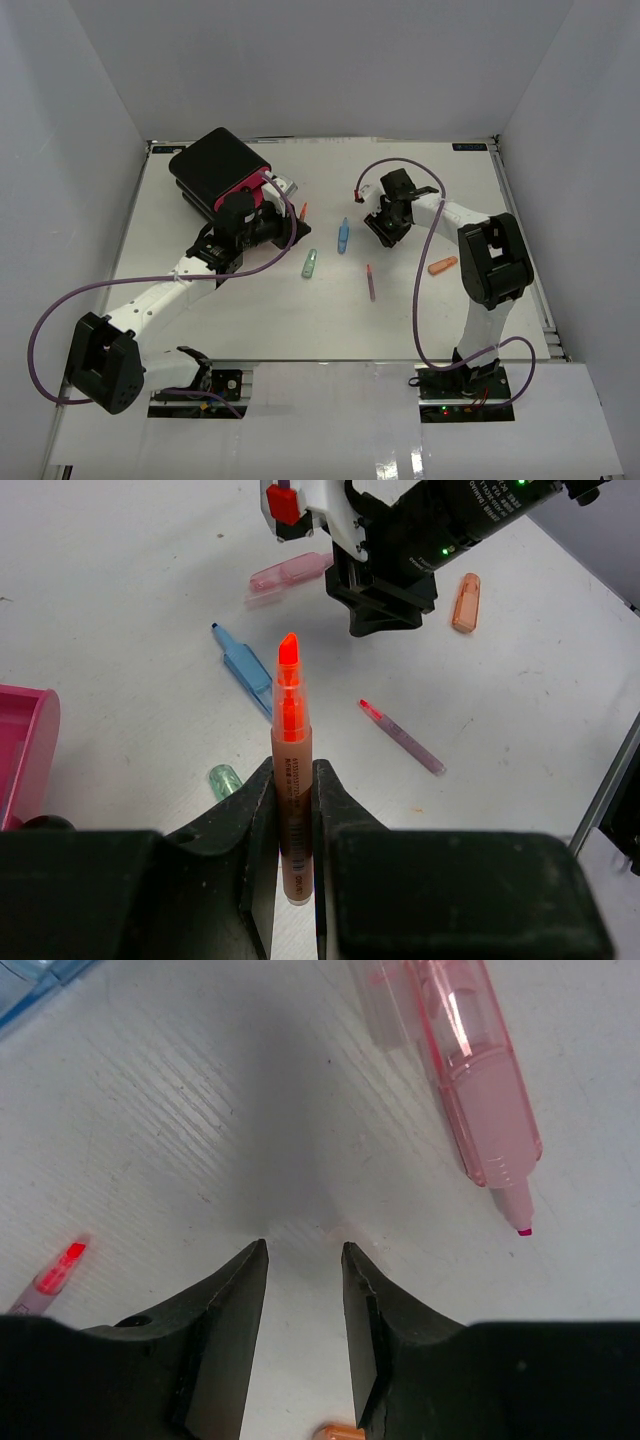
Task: Sort the stationery into containers
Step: Close the pen cap on the pen.
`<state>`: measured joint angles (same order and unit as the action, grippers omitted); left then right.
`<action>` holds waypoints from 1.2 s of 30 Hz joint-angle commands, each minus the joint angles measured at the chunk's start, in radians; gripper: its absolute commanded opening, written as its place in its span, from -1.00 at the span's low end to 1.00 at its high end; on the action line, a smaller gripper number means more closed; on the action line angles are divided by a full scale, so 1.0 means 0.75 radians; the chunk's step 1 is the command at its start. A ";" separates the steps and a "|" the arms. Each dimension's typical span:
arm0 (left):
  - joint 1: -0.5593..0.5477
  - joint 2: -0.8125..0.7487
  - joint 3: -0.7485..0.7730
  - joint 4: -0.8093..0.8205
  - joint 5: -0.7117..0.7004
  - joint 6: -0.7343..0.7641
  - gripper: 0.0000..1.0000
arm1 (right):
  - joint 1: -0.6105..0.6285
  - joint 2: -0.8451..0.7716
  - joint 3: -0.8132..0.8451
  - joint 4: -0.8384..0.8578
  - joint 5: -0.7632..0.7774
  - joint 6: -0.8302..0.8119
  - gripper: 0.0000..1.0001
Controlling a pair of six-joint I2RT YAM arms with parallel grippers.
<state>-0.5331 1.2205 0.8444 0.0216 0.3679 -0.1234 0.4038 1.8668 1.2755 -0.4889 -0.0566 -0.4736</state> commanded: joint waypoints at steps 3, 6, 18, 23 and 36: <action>-0.003 -0.016 0.009 -0.006 0.031 0.015 -0.56 | -0.007 0.045 0.018 -0.023 0.006 -0.058 -0.15; -0.003 -0.018 0.009 -0.006 0.031 0.013 -0.56 | -0.007 0.057 -0.007 -0.005 0.037 -0.054 -0.17; -0.003 -0.016 0.009 -0.008 0.031 0.017 -0.56 | -0.019 0.068 -0.019 0.038 0.157 -0.043 -0.21; -0.003 -0.014 0.009 -0.008 0.031 0.019 -0.56 | -0.019 0.033 -0.007 0.050 0.141 -0.027 -0.21; -0.003 -0.022 0.013 -0.012 0.035 0.013 -0.54 | -0.103 -0.284 -0.209 0.141 0.583 0.731 -0.16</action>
<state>-0.5331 1.2205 0.8444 0.0170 0.3763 -0.1200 0.3386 1.7123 1.1656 -0.3916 0.2672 -0.1299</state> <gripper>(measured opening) 0.246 0.418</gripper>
